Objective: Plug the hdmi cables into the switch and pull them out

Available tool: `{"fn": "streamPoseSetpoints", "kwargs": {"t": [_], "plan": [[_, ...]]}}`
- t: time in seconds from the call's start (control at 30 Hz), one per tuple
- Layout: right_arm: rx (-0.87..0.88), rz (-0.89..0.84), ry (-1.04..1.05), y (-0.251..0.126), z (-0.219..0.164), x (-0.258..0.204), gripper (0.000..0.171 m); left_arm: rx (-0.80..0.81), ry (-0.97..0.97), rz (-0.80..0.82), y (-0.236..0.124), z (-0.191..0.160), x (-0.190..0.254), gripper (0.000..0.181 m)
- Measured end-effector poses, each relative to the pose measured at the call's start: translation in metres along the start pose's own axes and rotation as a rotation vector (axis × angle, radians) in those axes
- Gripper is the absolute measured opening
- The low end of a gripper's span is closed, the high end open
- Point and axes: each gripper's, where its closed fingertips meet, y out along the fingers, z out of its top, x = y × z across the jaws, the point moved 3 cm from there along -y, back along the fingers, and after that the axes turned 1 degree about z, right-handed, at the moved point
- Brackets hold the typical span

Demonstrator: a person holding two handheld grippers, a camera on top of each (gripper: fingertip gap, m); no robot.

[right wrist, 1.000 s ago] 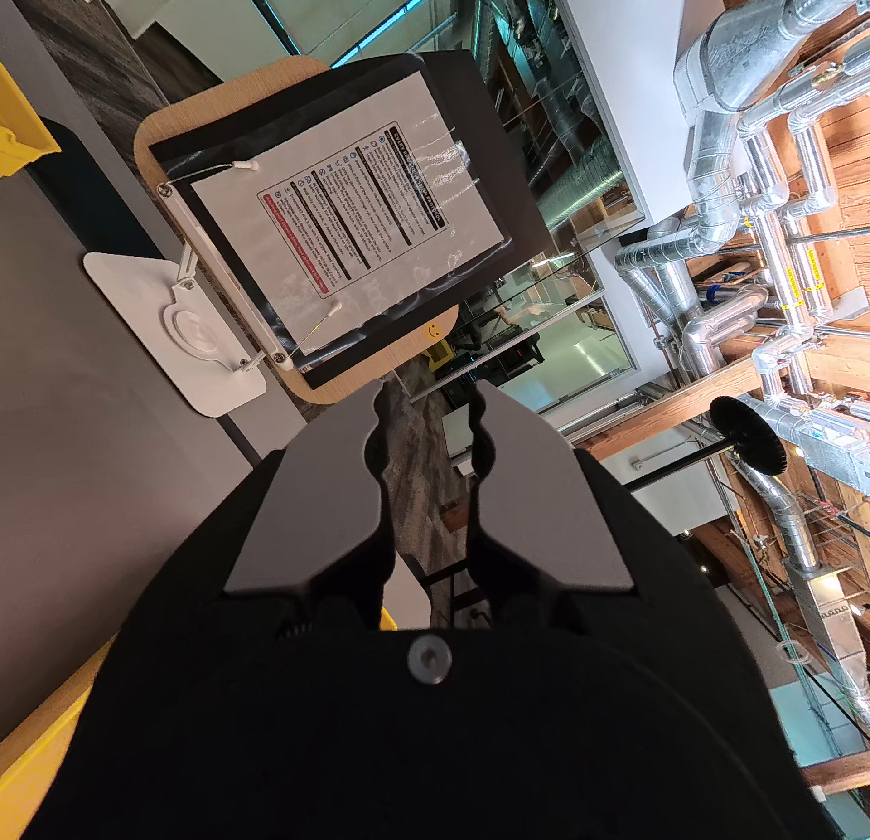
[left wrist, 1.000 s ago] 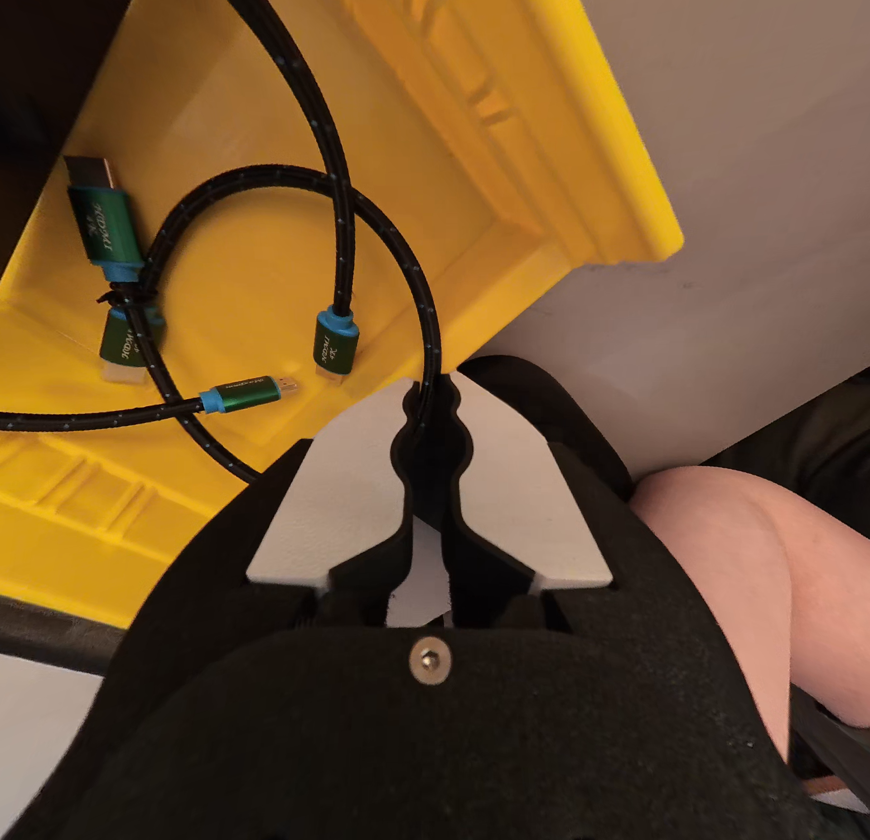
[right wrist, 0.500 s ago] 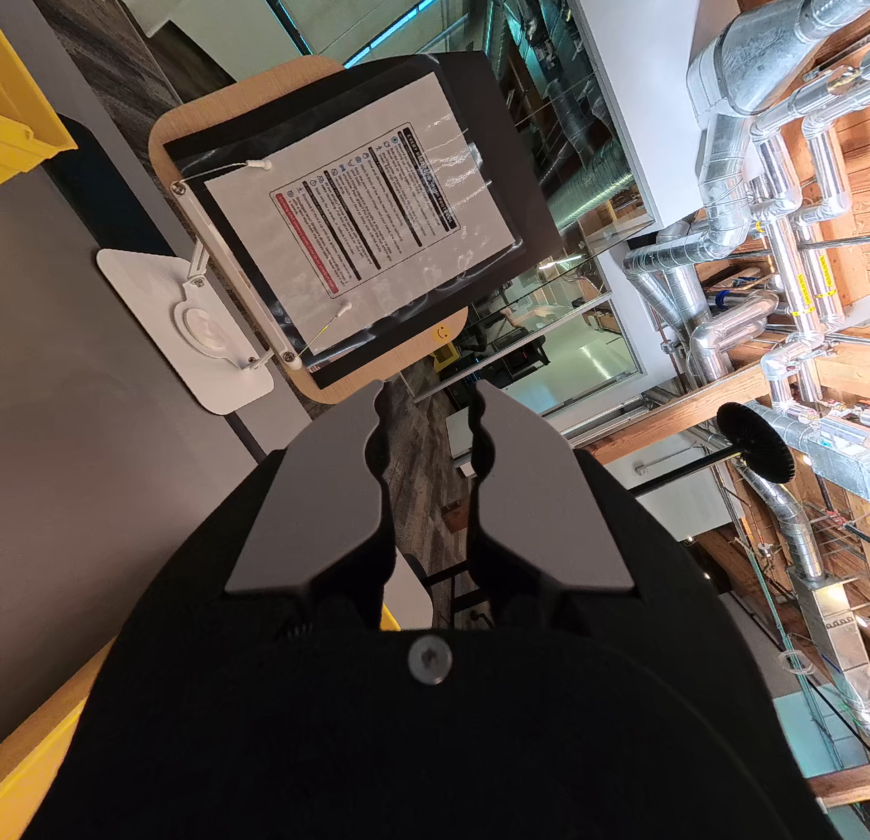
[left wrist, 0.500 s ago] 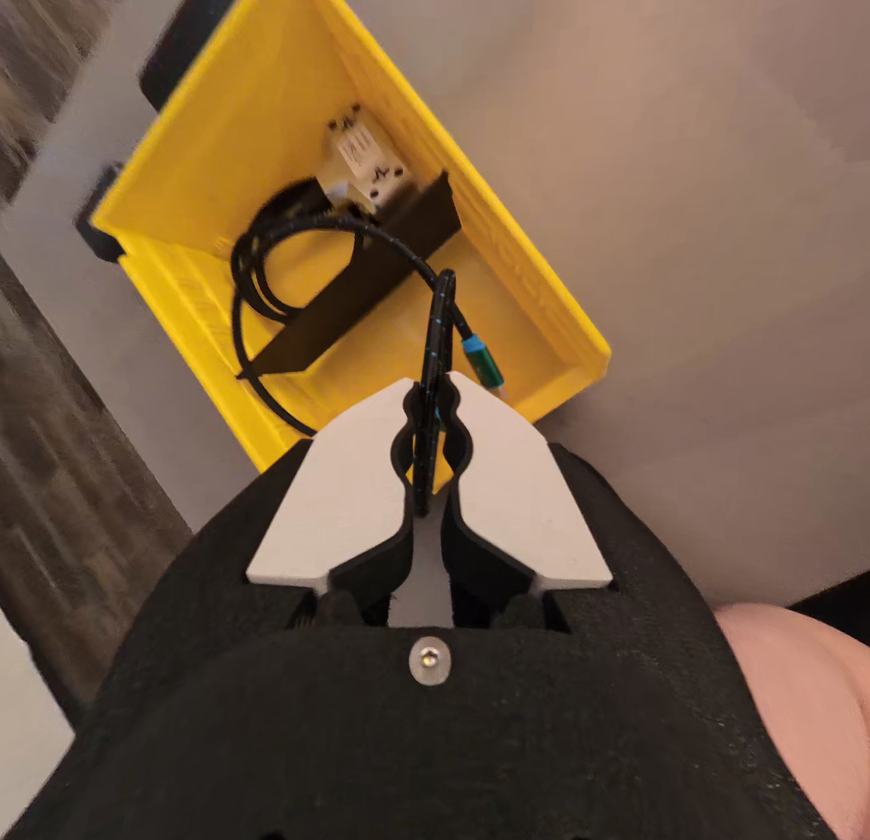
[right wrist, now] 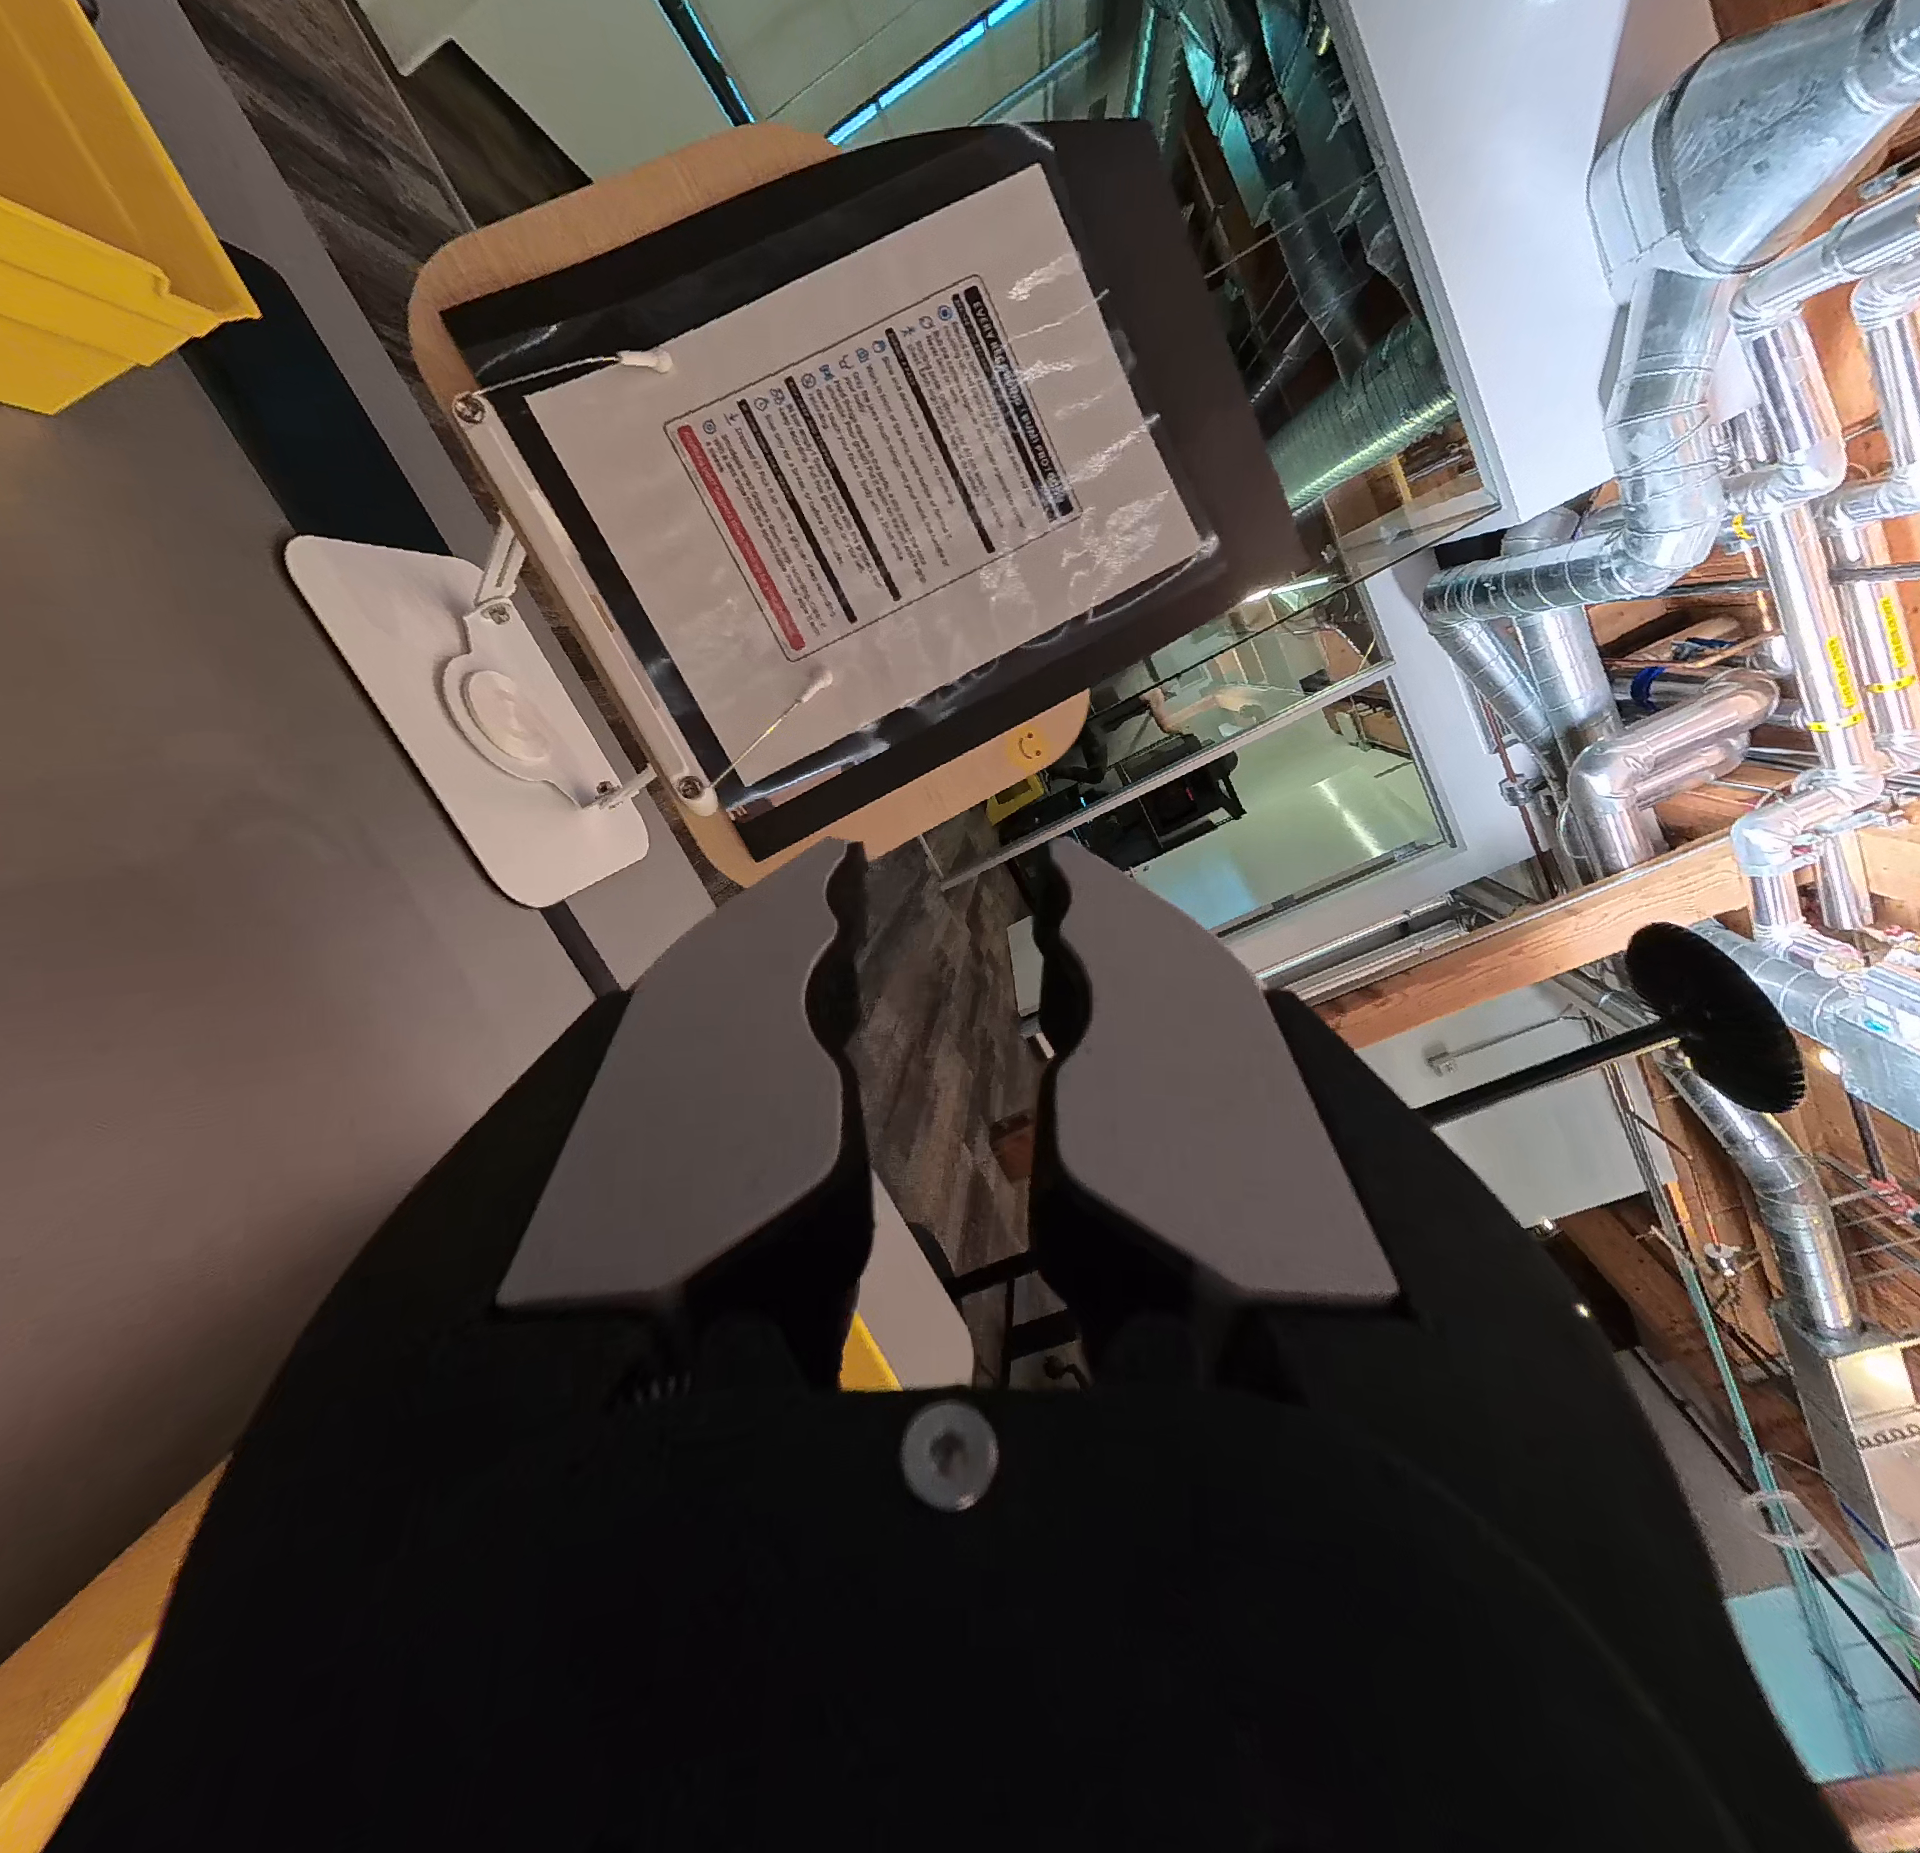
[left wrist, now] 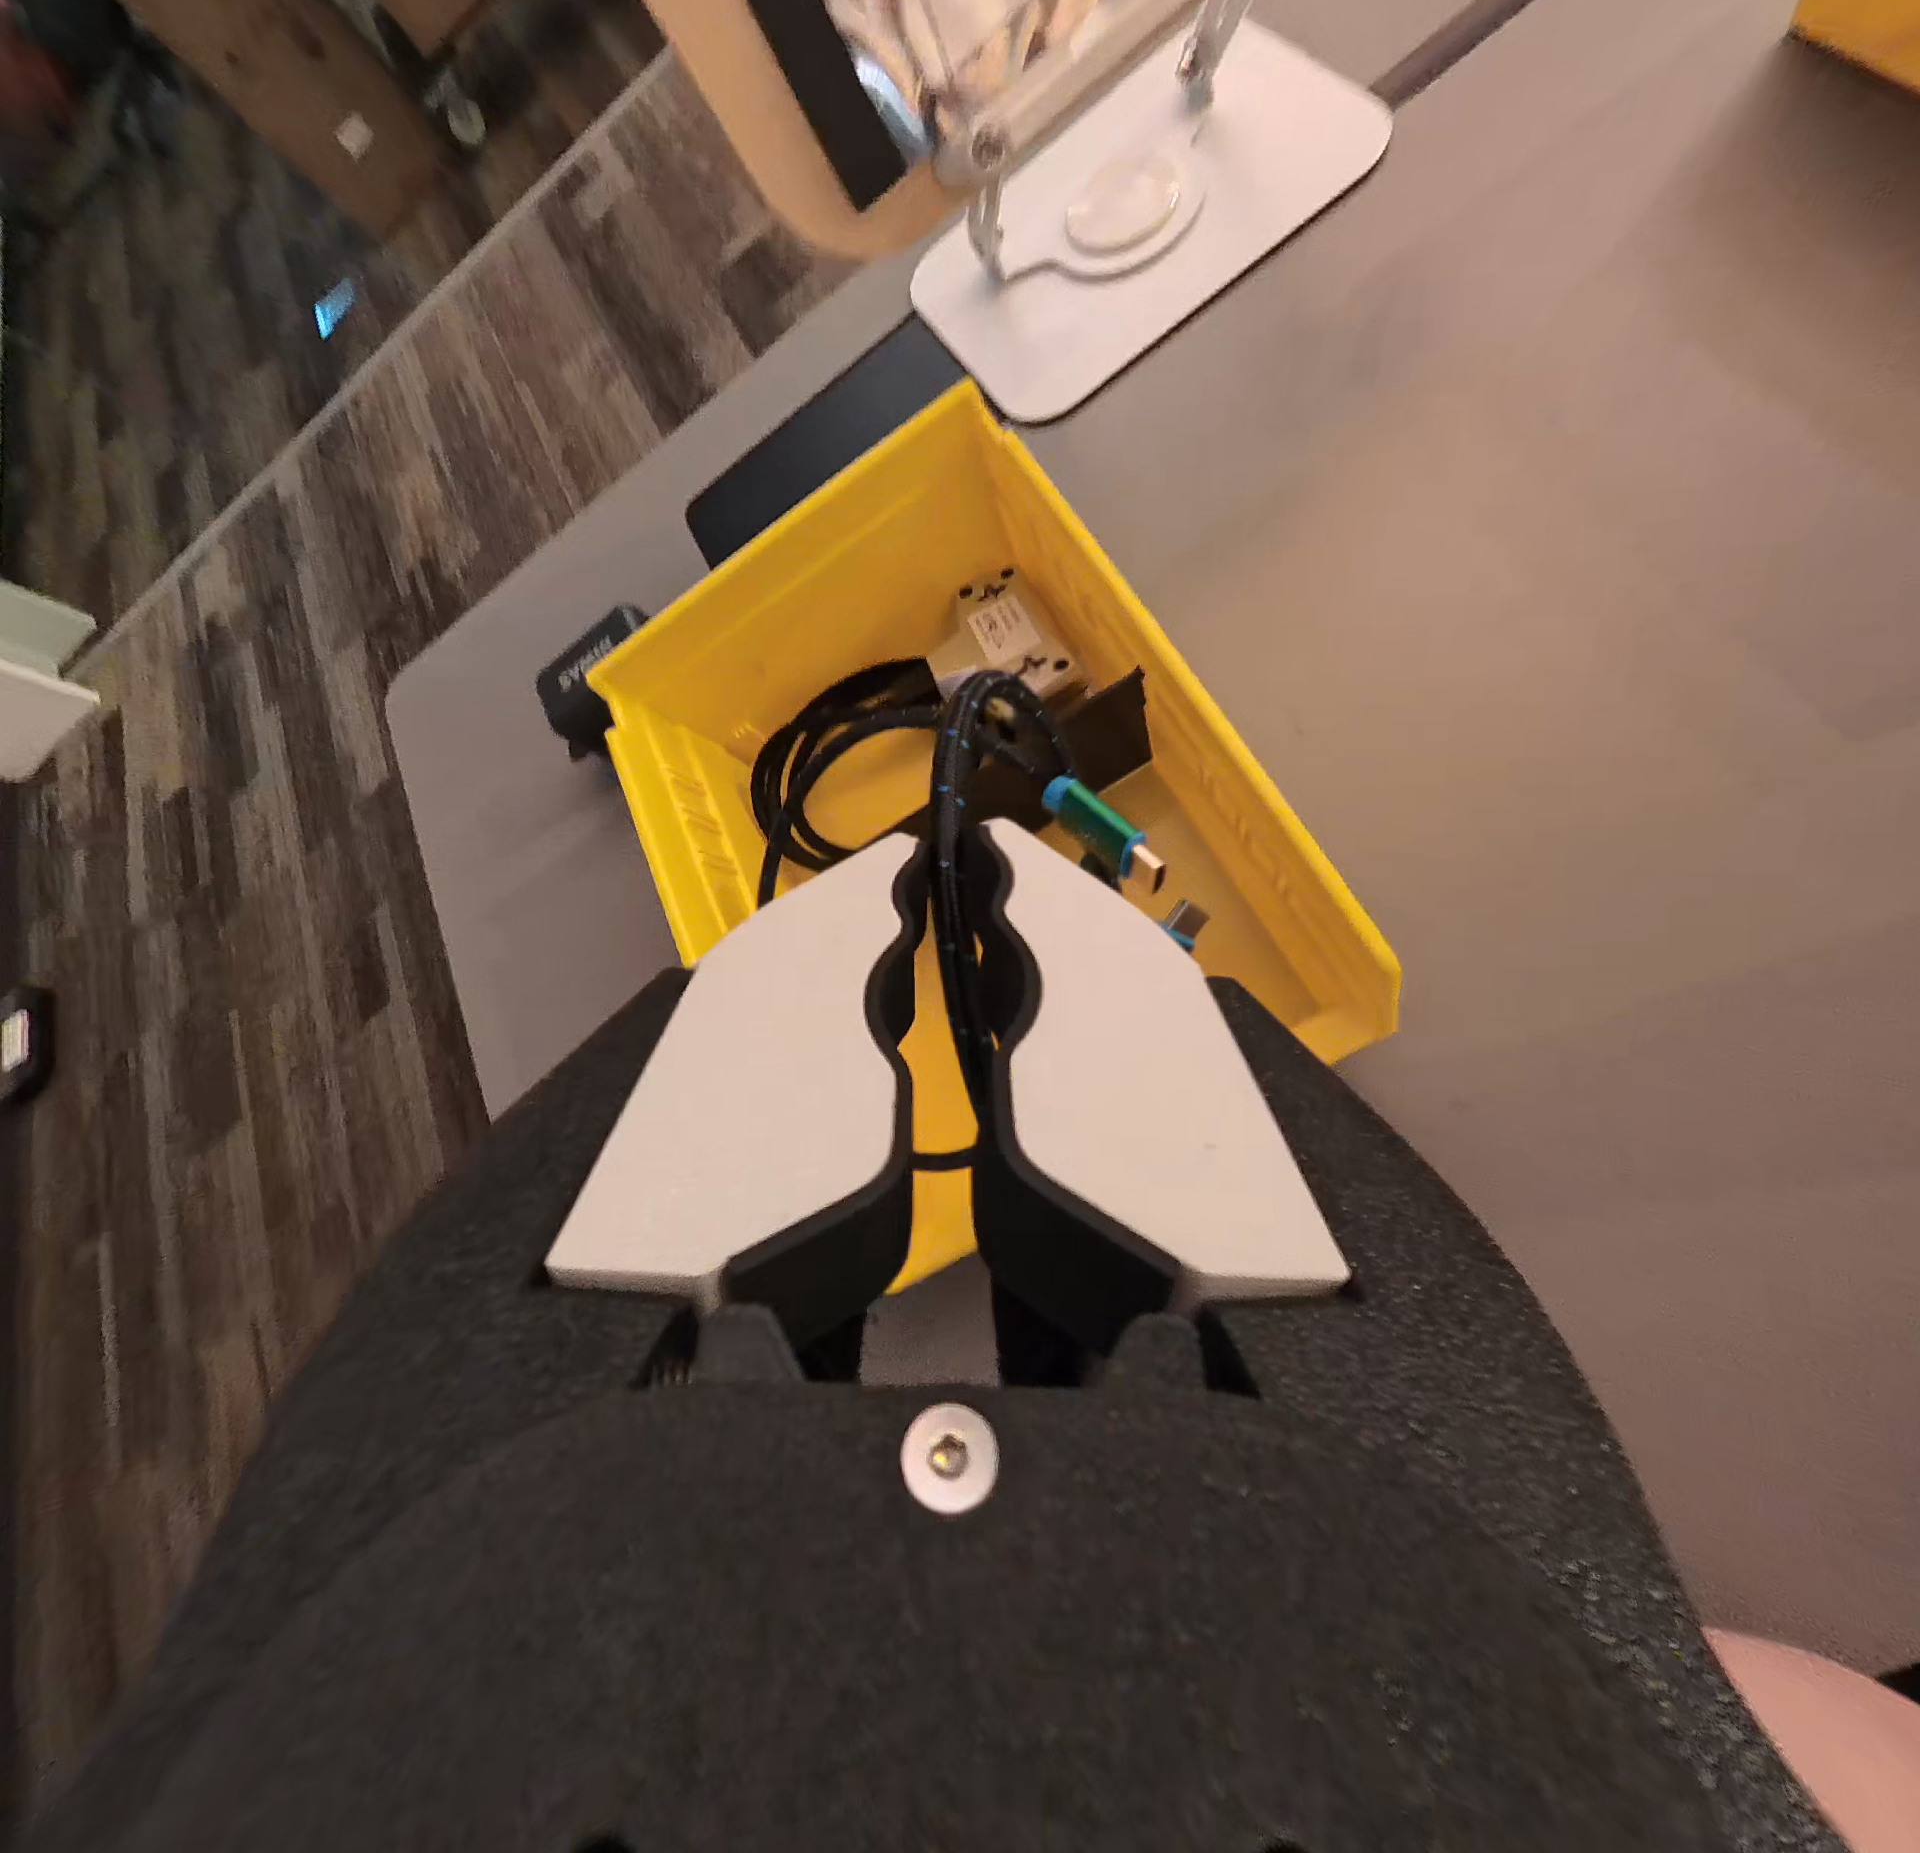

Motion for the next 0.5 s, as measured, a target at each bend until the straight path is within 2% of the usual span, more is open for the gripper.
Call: {"fn": "streamPoseSetpoints", "kwargs": {"t": [0.2, 0.37, 0.43, 0.5], "plan": [[0.051, 0.130, 0.031, 0.012, 0.012, -0.033, 0.032, 0.134, 0.027, 0.023, -0.021, 0.017, 0.004, 0.006], [0.287, 0.534, 0.335, 0.010, 0.057, -0.100, 0.032, 0.175, 0.031, 0.003, -0.022, 0.023, 0.007, 0.006], [0.281, 0.639, 0.338, 0.010, 0.065, -0.126, 0.033, 0.132, 0.019, -0.032, -0.015, 0.016, 0.008, 0.006], [0.253, 0.631, 0.261, 0.013, 0.064, -0.141, 0.034, -0.027, 0.033, -0.038, 0.001, -0.006, 0.008, 0.006]]}}
